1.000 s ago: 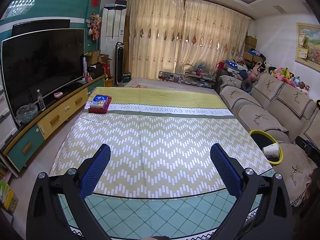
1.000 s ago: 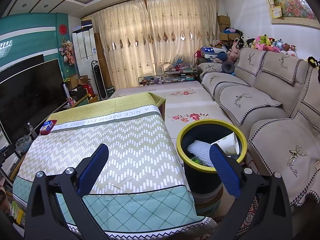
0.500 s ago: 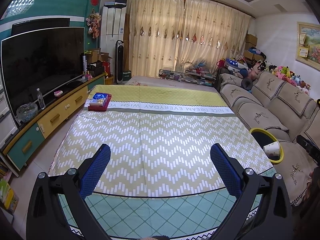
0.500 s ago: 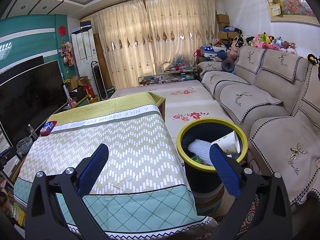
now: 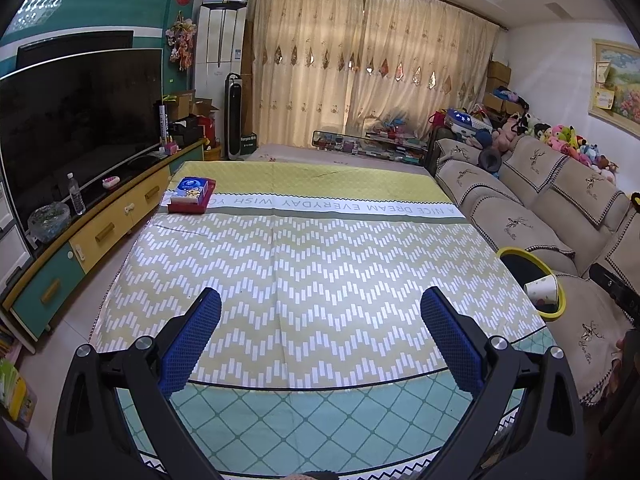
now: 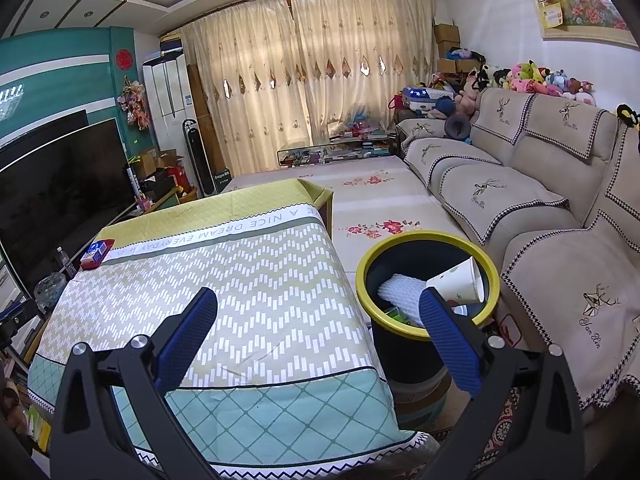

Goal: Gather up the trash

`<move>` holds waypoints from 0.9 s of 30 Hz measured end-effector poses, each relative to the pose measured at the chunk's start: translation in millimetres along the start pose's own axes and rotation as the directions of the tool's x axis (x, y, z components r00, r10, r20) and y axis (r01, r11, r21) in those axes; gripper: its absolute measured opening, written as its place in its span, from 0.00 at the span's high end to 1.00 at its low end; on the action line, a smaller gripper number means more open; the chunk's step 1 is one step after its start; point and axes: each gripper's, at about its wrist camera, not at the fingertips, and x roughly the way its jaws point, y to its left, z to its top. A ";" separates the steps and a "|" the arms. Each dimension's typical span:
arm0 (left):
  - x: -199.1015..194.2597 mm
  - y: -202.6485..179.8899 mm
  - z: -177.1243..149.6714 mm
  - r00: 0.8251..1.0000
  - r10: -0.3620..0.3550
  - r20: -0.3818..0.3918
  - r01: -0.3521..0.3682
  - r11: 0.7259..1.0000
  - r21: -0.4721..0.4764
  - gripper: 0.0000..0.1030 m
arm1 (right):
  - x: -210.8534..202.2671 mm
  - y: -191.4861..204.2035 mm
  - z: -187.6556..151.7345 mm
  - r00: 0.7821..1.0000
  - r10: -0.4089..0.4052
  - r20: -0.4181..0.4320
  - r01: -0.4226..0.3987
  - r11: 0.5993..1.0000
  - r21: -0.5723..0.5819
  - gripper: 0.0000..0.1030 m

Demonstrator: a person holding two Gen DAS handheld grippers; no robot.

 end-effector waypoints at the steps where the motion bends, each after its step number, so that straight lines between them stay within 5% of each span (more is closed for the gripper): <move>1: -0.1 0.0 -0.1 1.000 0.000 0.001 0.000 1.000 0.000 0.05 | 0.0 0.0 0.0 1.000 0.001 0.000 -0.001 1.000 0.000 0.07; 27: 6.7 0.4 -2.4 1.000 -0.009 -0.012 0.009 1.000 0.001 0.05 | 4.5 3.4 -3.3 1.000 0.001 -0.008 -0.001 1.000 0.003 0.07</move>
